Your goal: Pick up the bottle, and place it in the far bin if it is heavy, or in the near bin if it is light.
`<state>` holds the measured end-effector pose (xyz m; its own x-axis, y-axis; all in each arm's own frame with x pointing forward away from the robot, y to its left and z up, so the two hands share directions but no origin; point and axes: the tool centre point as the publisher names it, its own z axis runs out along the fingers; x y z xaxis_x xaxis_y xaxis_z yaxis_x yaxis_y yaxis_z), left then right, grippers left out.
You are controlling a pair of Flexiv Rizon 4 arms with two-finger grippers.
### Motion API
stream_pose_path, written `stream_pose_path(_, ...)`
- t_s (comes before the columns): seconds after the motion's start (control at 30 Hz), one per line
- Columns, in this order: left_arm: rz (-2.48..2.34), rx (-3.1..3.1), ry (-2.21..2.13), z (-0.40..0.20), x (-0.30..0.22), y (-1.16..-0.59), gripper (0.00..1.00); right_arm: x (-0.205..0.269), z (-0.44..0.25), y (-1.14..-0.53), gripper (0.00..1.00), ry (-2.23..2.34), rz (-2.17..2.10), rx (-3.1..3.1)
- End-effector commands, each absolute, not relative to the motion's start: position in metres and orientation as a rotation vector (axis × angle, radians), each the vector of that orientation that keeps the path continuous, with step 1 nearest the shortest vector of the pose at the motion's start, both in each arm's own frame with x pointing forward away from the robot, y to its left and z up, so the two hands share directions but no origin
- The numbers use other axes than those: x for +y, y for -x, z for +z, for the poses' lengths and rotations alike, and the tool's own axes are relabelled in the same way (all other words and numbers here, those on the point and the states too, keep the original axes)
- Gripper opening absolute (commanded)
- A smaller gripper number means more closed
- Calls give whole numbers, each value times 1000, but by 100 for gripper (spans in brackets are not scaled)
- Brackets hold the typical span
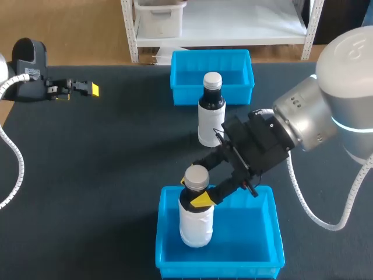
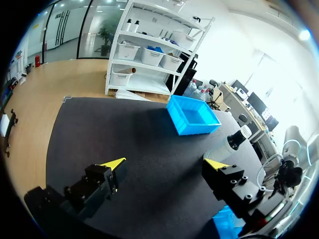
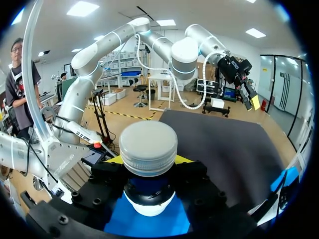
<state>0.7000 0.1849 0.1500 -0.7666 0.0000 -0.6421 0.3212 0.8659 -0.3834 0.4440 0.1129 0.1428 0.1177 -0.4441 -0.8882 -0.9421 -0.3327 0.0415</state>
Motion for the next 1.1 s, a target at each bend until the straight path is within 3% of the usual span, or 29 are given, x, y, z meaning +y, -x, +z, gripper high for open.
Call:
stream_pose_path(0.03, -636, 2374, -231, 150, 185, -700, 100, 116, 138, -447, 0, 1851, 1172, 1338)
stream_pose_path(0.53, -636, 2374, -231, 150, 185, -700, 100, 117, 130, -451, 2, 1884, 1148, 1335)
stream_pose_path(0.67, -636, 2374, -231, 150, 185, -700, 100, 116, 130, -450, 25, 1884, 1149, 1336)
stream_pose_path(0.73, -636, 2374, -231, 150, 185, -700, 100, 117, 129, -450, 30, 1885, 1151, 1337)
stream_pose_path(0.77, -636, 2374, -231, 150, 185, -700, 100, 117, 128, -450, 39, 1886, 1153, 1338)
stream_pose_path(0.8, -636, 2374, -231, 150, 185, -700, 100, 117, 128, -450, 42, 1887, 1156, 1339)
stream_pose_path(0.87, -636, 2374, -231, 150, 185, -700, 100, 117, 128, -450, 100, 1893, 1162, 1342)
stream_pose_path(1.1, -636, 2374, -231, 150, 185, -700, 100, 112, 130, -450, 100, 1893, 1153, 1357)
